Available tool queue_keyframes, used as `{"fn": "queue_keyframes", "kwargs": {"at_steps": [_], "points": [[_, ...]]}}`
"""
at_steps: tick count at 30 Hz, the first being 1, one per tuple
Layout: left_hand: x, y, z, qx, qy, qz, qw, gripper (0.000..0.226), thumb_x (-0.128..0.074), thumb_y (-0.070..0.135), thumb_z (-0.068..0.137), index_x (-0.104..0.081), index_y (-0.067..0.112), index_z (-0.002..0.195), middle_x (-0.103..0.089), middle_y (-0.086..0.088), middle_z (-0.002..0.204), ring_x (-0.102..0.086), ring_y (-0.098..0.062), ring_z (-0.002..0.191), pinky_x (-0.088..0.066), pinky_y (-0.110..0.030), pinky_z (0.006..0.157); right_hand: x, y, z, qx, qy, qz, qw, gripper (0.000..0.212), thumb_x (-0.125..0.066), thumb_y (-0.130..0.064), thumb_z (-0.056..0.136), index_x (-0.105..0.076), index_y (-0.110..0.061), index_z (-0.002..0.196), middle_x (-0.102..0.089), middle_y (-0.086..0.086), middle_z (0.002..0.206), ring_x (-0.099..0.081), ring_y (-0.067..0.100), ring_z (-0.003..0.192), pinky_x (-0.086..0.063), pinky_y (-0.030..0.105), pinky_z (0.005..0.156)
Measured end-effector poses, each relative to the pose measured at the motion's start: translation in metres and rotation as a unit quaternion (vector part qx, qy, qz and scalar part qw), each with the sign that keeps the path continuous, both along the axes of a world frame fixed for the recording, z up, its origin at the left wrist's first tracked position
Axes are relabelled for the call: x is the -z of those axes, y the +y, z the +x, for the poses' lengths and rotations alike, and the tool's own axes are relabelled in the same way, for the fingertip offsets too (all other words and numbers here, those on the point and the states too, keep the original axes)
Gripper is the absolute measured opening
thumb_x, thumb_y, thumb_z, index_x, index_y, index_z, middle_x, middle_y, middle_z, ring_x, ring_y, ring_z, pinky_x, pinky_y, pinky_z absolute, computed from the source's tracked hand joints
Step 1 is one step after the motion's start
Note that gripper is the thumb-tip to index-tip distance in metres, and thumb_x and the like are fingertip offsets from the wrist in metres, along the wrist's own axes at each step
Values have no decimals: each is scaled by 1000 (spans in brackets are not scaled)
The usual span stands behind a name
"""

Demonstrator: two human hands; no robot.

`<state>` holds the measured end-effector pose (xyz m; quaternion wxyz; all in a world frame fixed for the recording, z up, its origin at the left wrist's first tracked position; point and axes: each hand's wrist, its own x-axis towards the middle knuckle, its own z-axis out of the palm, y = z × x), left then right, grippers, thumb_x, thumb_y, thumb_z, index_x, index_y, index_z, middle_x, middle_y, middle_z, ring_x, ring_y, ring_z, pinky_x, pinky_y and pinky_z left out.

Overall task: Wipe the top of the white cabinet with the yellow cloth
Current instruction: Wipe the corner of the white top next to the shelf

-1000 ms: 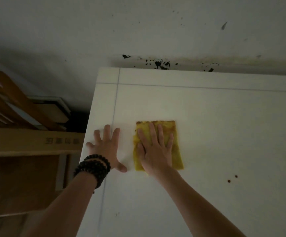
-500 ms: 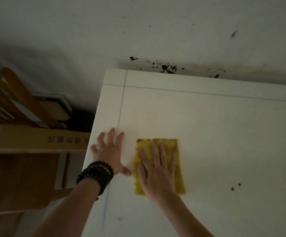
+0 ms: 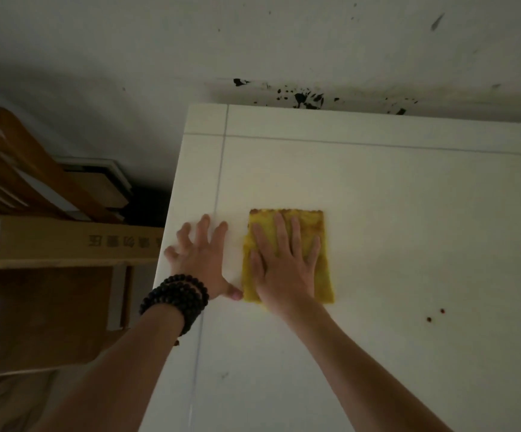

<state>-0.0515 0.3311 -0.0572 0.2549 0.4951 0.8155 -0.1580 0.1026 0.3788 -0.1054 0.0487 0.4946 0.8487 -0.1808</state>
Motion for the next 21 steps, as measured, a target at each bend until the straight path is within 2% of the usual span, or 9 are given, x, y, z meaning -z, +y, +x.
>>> {"fn": "queue_keyframes", "kwargs": {"at_steps": [4,7,12,17,19,21], "points": [[-1,1,2,7,9,-6,1000,142,-81,72,48,9,32,151,19,0,157,4,-36,143,-28,-57,109,-5,-30,26,16,-13,-12,1000,57,-14,-57,102,-9,-48,158,11,-2,171,18,27,155,18,62,115],[1,2,3,12,10,-6,1000,143,-80,73,47,9,32,151,19,0,156,4,-36,143,-28,-56,108,-2,-1,7,40,-9,-21,999,56,-16,-57,103,-3,-51,157,17,-3,170,25,27,153,21,64,114],[-1,2,1,28,21,-21,999,141,-77,77,48,9,32,151,17,-1,157,1,-37,142,-31,-56,107,0,33,-12,25,-1,-10,1000,56,-15,-56,104,-5,-47,159,17,-2,170,25,28,153,23,62,114],[-11,12,6,76,50,-68,994,139,-73,78,52,6,19,150,7,-13,155,-13,-41,138,-36,-56,105,-2,-10,48,40,-10,-7,999,61,-10,-60,99,-13,-47,158,9,-2,171,17,26,155,20,61,116],[-17,32,11,111,59,-47,991,132,-70,79,55,-1,19,150,-1,-14,153,-19,-39,136,-36,-56,104,-3,-8,69,58,-27,-11,998,61,-9,-60,98,-10,-48,158,11,-3,171,18,25,155,20,62,116],[-23,58,15,140,41,-14,989,131,-70,78,58,6,25,151,3,-10,156,-12,-36,141,-34,-58,106,-3,-1,76,63,-34,-14,997,60,-10,-60,99,-6,-49,158,16,-3,170,22,25,154,22,61,115]]}}
